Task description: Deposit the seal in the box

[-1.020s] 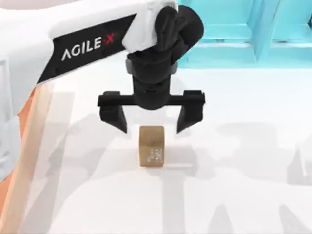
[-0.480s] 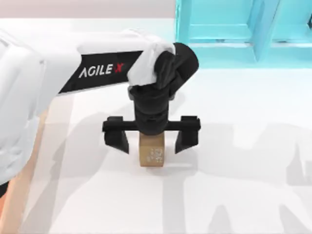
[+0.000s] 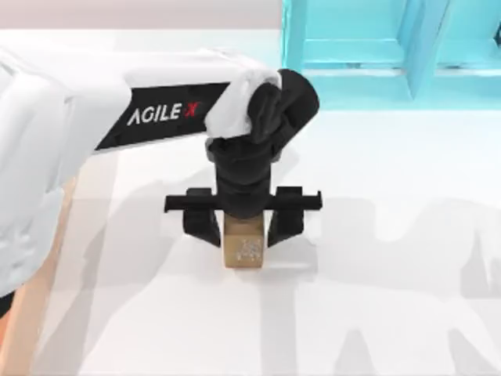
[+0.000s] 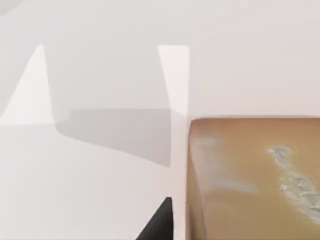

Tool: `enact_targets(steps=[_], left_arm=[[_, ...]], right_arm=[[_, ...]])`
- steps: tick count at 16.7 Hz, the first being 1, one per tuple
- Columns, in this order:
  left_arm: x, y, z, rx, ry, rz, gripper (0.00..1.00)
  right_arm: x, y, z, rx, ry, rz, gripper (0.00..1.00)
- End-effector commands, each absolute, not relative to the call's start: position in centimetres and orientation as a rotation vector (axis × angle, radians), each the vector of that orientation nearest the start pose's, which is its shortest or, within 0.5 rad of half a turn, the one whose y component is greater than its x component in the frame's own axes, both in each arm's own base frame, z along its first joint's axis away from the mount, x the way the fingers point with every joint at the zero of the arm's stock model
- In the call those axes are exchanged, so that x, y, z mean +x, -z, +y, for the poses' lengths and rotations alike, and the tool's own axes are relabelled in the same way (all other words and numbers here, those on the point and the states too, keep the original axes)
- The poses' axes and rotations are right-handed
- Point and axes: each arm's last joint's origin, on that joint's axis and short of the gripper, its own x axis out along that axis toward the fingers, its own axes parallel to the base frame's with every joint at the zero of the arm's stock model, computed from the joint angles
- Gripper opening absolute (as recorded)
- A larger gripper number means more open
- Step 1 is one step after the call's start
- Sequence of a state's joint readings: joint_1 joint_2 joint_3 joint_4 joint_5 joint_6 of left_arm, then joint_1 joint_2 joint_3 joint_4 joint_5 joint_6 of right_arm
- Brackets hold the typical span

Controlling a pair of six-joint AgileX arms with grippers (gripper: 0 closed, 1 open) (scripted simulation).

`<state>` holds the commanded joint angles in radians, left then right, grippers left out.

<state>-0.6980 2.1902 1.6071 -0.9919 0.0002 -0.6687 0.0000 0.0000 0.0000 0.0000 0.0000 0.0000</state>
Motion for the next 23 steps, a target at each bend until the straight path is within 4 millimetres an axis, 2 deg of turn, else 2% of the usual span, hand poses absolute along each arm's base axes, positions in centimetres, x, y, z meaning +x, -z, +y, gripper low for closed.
enact_targets(steps=[6, 16, 19, 23], left_arm=[[32.2, -13.1, -26.4, 0.02, 0.012, 1.572, 0.02], [32.2, -13.3, -26.5, 0.019, 0.014, 1.57, 0.0], [32.4, -15.2, -26.7, 0.017, 0.016, 1.567, 0.0], [32.4, -19.6, -26.7, 0.025, 0.006, 1.583, 0.0]], right_arm=[[10.6, -16.0, -0.1, 0.0, 0.0, 0.0, 1.0], [10.6, -16.0, -0.1, 0.0, 0.0, 0.0, 1.0], [10.6, -16.0, -0.1, 0.0, 0.0, 0.0, 1.0], [10.6, -16.0, -0.1, 0.0, 0.0, 0.0, 1.0]])
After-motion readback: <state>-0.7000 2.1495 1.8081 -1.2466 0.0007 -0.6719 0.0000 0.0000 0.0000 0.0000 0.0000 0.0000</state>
